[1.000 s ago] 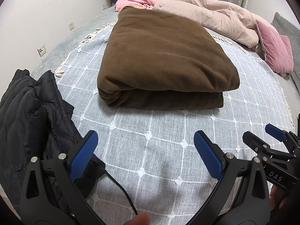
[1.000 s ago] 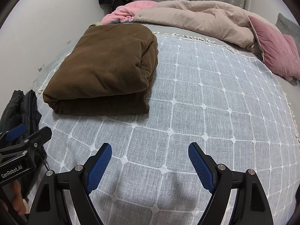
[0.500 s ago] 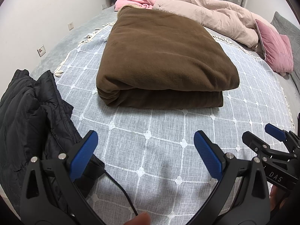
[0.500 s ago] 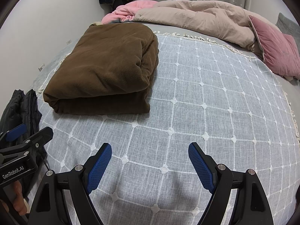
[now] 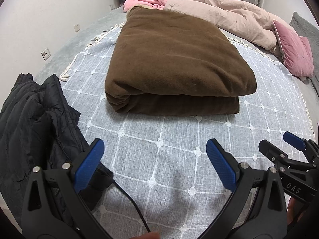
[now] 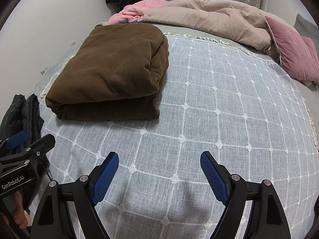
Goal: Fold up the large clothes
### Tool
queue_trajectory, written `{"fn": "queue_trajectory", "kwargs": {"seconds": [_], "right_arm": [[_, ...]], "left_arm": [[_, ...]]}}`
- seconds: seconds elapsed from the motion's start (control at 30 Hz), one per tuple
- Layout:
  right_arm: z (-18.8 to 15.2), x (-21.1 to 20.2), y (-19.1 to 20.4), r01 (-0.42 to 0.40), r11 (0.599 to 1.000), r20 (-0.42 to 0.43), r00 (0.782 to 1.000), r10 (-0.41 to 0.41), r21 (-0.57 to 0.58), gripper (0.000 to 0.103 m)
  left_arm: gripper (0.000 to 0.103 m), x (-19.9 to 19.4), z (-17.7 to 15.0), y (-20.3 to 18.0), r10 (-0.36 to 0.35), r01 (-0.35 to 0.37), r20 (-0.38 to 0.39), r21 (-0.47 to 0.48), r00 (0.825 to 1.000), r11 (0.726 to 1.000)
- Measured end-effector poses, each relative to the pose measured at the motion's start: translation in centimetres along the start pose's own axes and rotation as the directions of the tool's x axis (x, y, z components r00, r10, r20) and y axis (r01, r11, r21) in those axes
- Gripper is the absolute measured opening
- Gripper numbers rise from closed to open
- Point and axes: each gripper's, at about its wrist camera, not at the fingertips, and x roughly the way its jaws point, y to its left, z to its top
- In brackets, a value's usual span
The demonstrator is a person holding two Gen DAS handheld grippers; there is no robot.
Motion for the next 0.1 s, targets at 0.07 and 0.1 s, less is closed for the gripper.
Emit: {"fn": "queue_trajectory", "kwargs": {"seconds": [0.07,0.1], "right_arm": [[-0.03,-0.16,0.11,-0.014,1.0,0.0,1.0,0.014,0.001,0.085],[0.01,-0.28,0.12,-0.02,1.0,0.004,1.0,0.02,0.002,0.085]], "left_arm": [[0.101,-0.2,0.09,0.14,0.012,-0.012,0.012,-0.002,1.0,1.0],[0.101,-0.43,0.15,0.17,0.013,-0.013,0.018,-0.001,1.0,1.0]]}}
